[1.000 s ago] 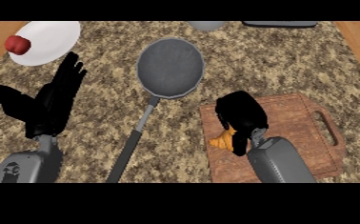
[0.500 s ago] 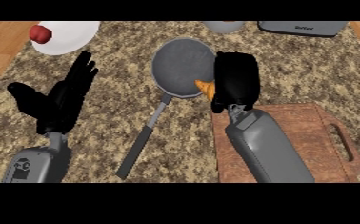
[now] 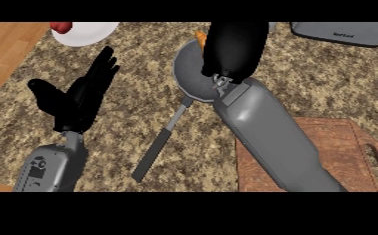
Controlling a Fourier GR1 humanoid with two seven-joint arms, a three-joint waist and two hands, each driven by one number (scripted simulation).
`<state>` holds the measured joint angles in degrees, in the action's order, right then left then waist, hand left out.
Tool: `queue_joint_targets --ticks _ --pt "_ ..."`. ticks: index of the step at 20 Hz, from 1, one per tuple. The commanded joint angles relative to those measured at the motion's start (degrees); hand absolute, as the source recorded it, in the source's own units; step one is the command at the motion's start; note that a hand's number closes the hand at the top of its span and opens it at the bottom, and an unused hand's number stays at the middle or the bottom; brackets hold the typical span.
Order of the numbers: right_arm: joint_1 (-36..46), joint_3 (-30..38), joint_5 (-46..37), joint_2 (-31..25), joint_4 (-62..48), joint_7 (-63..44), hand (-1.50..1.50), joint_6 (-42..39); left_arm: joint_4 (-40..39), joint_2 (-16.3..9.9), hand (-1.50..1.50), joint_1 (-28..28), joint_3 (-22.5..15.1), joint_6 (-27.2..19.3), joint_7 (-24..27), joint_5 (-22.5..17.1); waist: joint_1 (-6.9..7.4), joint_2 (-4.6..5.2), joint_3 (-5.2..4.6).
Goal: Pick the croissant from the cutting board and place it in the pan
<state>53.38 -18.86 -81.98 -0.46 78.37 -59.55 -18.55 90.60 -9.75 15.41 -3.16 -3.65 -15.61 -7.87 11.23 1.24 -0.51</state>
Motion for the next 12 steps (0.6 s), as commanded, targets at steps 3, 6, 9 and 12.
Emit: queue_joint_targets --ticks 3,6,9,12 --pt "9.5 1.2 -0.4 0.4 -8.5 -16.2 1.50 2.5 -0.3 0.7 0.00 1.6 -0.7 -0.4 -0.6 0.4 0.77 0.31 0.11" --pt "12.3 2.3 1.2 0.4 -12.1 -18.3 1.50 6.0 -1.8 1.0 0.00 2.6 -0.7 -0.8 0.0 1.1 -0.28 0.66 0.18" --pt "13.4 1.1 2.9 0.4 -14.1 -21.5 1.50 8.6 -2.5 0.7 0.00 1.6 0.0 -1.2 -0.3 1.1 -2.02 -0.05 0.28" --pt "13.8 0.7 2.8 0.4 -18.0 -22.6 1.50 13.6 -2.2 0.5 0.00 2.0 0.9 -1.5 0.1 0.9 -2.75 0.07 0.32"
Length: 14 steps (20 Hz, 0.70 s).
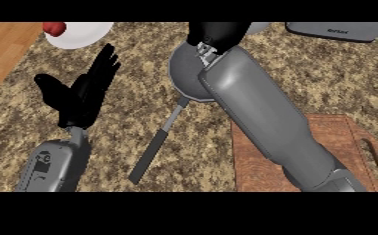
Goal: Pick the croissant from the cutting board and place it in the pan
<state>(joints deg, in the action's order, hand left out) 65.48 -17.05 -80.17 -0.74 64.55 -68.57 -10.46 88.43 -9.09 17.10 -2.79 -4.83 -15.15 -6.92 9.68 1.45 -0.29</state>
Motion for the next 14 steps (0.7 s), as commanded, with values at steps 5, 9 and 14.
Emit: queue_joint_targets --ticks 5,9,14 --pt "0.3 -2.7 3.4 0.7 -6.8 -13.5 1.50 10.7 0.5 -1.2 0.00 -1.4 2.3 -0.3 -0.7 -0.8 -3.81 -0.76 0.21" --pt "-2.8 -3.2 6.2 0.7 -10.5 -9.8 1.50 18.2 -1.4 -2.8 0.00 -1.8 4.9 1.4 1.9 -2.1 -4.71 -0.45 0.22" --pt "-5.8 -5.8 10.0 0.7 -15.4 -6.5 1.50 26.7 1.3 -1.8 0.00 -3.4 3.5 0.2 0.2 -1.3 -4.30 -0.53 0.27"
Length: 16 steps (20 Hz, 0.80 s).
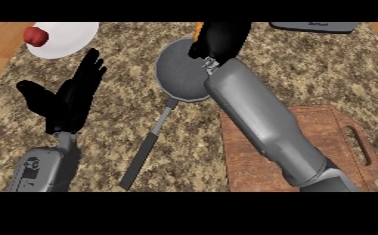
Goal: Pick the croissant from the cutting board and place it in the pan
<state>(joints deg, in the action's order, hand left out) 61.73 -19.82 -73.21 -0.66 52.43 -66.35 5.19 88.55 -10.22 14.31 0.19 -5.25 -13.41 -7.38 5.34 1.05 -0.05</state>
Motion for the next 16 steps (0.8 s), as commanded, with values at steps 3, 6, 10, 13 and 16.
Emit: queue_joint_targets --ticks 3,6,10,13,16 --pt "-2.4 -2.4 3.2 0.6 -8.0 -5.9 1.50 14.8 -0.2 -1.7 0.00 1.3 1.7 1.3 -1.5 -1.3 -1.02 -0.02 0.03" --pt "-4.8 1.3 5.6 0.6 -11.3 -6.7 1.50 17.0 0.6 -1.1 0.00 -1.3 1.2 1.4 0.3 -1.1 -0.41 0.28 0.05" --pt "-6.8 4.7 10.5 0.6 -10.6 -9.2 -1.50 20.7 1.6 0.0 0.00 0.0 -0.1 0.3 -1.3 -0.2 0.00 0.10 0.15" --pt "-8.7 3.2 15.0 0.6 -12.7 -5.1 -1.50 24.2 0.9 -2.1 0.00 -1.1 2.2 2.2 -0.3 -1.7 0.01 0.03 0.09" --pt "-7.9 1.4 16.1 0.6 -12.5 -2.8 -1.50 29.5 0.0 0.2 0.00 -0.9 0.3 0.1 0.1 0.4 -1.22 -0.25 0.10"
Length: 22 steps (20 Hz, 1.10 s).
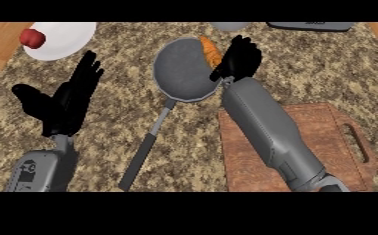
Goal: Pick the croissant from the cutting board and place it in the pan
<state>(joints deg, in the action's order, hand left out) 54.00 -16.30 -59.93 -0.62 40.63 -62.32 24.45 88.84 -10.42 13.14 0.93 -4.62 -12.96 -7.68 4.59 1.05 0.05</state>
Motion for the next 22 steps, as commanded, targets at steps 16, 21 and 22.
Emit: queue_joint_targets --ticks 16,21,22 --pt "-21.5 -11.7 1.5 0.6 31.4 -3.8 -1.50 39.5 0.7 0.5 0.00 -4.2 2.2 -2.7 0.6 0.9 -5.64 -2.13 -0.03" --pt "-35.5 -20.6 -1.5 0.6 47.4 -3.2 -1.50 40.3 0.6 -0.8 0.00 -4.1 3.2 -0.9 1.1 -0.3 -6.16 -1.81 -0.07" --pt "-37.7 -21.2 -5.0 0.6 50.6 -4.9 -1.50 38.5 2.2 -1.6 0.00 -4.9 3.8 -0.8 -0.7 -0.7 -5.93 -1.84 -0.08"
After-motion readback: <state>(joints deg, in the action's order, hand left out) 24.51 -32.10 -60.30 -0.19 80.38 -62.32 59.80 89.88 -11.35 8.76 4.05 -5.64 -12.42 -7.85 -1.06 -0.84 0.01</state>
